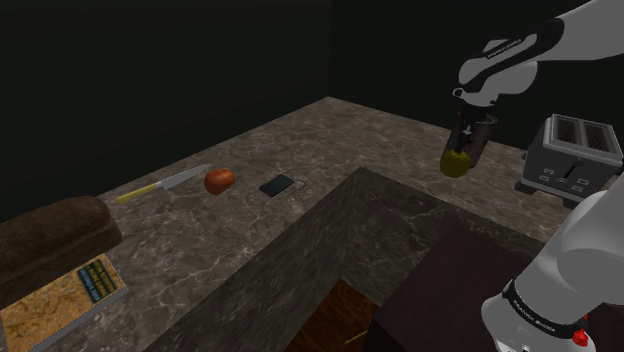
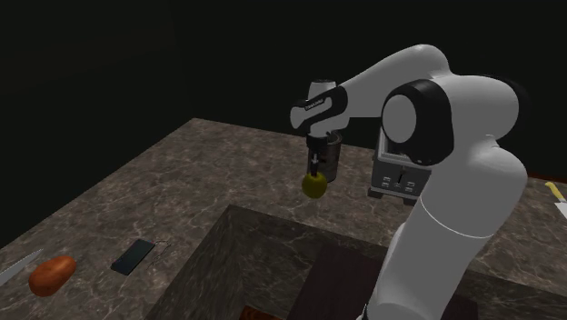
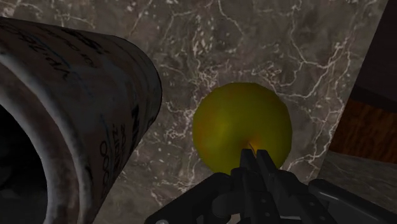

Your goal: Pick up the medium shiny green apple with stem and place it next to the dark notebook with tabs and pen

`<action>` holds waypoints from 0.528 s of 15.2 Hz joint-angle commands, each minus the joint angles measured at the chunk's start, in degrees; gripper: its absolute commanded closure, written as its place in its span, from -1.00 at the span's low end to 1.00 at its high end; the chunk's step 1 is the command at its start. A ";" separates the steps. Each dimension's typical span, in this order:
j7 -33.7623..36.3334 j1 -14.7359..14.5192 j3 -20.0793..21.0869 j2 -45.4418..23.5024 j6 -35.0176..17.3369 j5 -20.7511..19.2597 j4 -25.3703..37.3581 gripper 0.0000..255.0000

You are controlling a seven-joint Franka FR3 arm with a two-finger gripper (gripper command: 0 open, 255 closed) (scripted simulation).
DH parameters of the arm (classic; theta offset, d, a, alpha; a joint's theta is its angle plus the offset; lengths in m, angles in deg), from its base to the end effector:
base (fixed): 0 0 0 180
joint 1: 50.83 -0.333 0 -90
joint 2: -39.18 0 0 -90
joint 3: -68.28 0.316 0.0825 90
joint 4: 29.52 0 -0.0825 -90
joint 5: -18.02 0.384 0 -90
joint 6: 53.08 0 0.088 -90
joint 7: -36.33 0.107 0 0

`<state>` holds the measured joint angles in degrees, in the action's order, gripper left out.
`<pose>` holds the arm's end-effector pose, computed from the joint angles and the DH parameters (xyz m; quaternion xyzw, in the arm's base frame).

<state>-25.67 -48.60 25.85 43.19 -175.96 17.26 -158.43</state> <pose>0.3594 -0.3584 0.3826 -0.9873 -0.1556 0.0014 0.0322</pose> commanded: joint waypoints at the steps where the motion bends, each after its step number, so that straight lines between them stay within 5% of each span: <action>1: 0.72 -0.01 0.23 1.09 1.50 -0.82 0.68 1.00; 8: 2.42 0.08 1.03 4.02 6.97 -2.78 3.88 1.00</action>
<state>-23.51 -48.52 26.73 46.81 -169.87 14.74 -155.10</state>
